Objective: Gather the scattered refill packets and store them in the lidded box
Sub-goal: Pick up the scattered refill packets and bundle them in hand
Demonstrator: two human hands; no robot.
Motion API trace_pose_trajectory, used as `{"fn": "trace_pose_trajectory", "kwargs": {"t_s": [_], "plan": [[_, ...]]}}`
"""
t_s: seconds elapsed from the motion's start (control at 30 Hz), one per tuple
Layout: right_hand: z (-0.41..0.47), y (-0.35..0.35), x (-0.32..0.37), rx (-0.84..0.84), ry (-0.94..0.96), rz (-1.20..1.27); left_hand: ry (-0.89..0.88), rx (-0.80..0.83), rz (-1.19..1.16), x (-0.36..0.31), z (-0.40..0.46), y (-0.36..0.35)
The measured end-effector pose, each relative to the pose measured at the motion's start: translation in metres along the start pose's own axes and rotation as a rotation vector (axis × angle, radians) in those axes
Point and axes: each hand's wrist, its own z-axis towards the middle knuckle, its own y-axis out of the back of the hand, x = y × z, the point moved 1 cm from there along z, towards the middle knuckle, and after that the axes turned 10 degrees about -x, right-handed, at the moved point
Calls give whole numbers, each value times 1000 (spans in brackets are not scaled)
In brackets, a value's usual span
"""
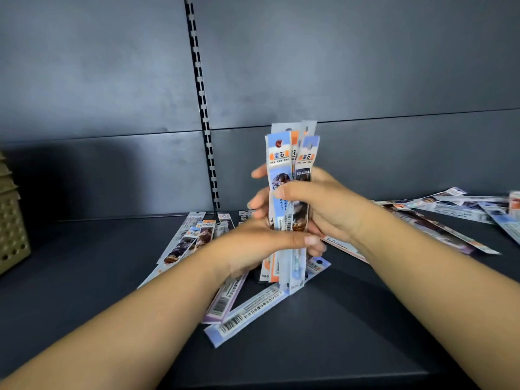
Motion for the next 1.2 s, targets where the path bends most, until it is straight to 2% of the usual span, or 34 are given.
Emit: {"fn": "trace_pose_trajectory", "kwargs": {"t_s": [0.07, 0.2, 0.27, 0.33, 0.43, 0.53, 0.6, 0.67, 0.73, 0.8, 0.87, 0.93, 1.03, 1.13, 1.2], "plan": [[2, 1, -3, -28, -23, 18, 50, -41, -93, -1, -2, -2], [9, 8, -7, -38, -26, 112, 2, -140, -292, -14, -3, 10], [11, 12, -12, -86, -113, 100, 27, -209, -365, -22, -7, 24], [11, 14, -21, -140, -238, -178, 46, -301, -377, -26, -15, 42], [4, 6, -36, -77, -294, -838, 100, -394, -337, -25, -32, 73], [-1, -8, -54, 178, -397, -1096, 195, -473, -269, -18, -49, 99], [2, -10, -66, 308, -353, -1228, 263, -499, -259, -11, -58, 107], [8, -4, -71, 305, -267, -1240, 316, -484, -263, -6, -62, 108], [12, 4, -73, 232, -197, -1214, 341, -447, -267, -5, -64, 105], [12, 9, -71, 109, -83, -1225, 344, -404, -275, -7, -63, 103], [10, 8, -67, -25, -50, -1205, 343, -385, -284, -10, -64, 107], [10, -2, -63, -91, -135, -1219, 345, -407, -280, -11, -65, 118], [20, -27, -57, -83, -297, -1266, 349, -501, -239, -6, -67, 138], [43, -54, -59, -54, -392, -1242, 335, -580, -319, 3, -69, 153], [62, -71, -64, -32, -427, -1206, 306, -577, -395, 8, -72, 160]]}}
